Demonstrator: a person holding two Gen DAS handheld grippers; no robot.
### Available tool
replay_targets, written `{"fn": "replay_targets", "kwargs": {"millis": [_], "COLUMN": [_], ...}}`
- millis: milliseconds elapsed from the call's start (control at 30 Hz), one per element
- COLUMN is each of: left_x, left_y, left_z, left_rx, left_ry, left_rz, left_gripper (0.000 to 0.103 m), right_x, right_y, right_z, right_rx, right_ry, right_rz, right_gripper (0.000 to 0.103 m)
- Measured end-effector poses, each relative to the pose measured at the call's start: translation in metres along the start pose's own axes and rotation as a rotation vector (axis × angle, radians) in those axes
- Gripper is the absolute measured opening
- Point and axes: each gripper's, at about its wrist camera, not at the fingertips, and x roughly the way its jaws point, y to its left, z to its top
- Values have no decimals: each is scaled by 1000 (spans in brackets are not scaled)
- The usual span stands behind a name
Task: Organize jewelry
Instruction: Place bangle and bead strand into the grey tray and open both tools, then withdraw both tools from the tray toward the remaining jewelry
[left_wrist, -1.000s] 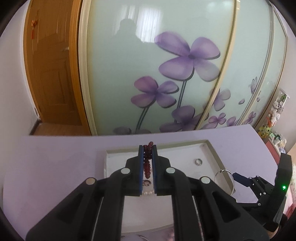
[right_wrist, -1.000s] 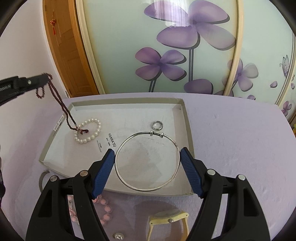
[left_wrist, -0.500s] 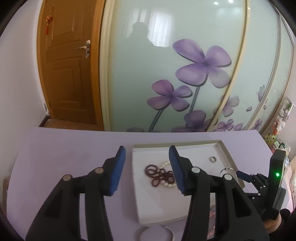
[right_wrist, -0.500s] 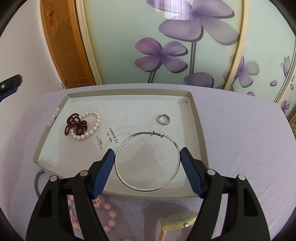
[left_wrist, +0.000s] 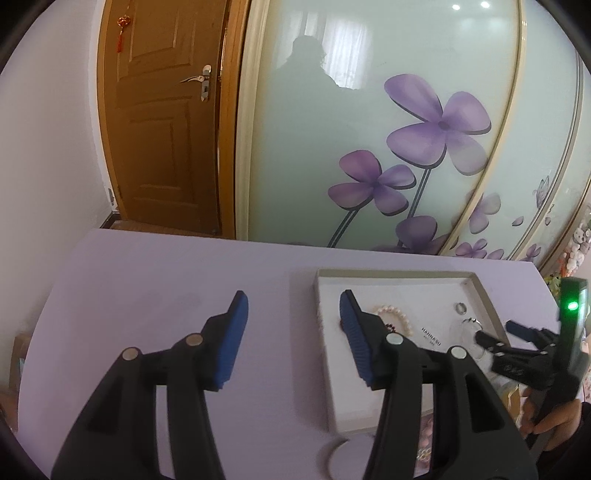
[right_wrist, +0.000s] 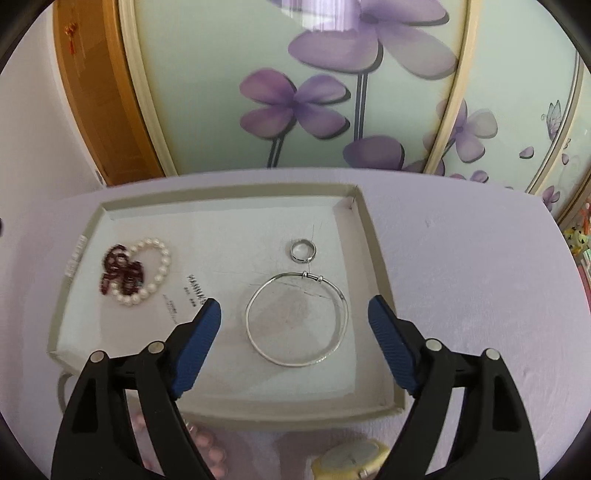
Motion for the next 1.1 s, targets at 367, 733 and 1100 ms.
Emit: {"fn": "replay_targets", "kwargs": {"millis": [367,733,1100], "left_x": [-42,-85,-80], "left_y": [19,13,4], "left_z": [-37,-94,-136], "left_rx": [-22,-12,3], "left_ry": [-5,-5,50], "left_rz": [29,14,6], "left_gripper": [55,61,63], "right_x": [-65,-105,-104], "right_y": [-30,-49,-41], "right_z": [-44,-108,-161], "right_rx": [51,82,54], "right_ry": [-78,-101,-52], "right_rz": [49,61,77], "right_gripper": [83,83,82]}}
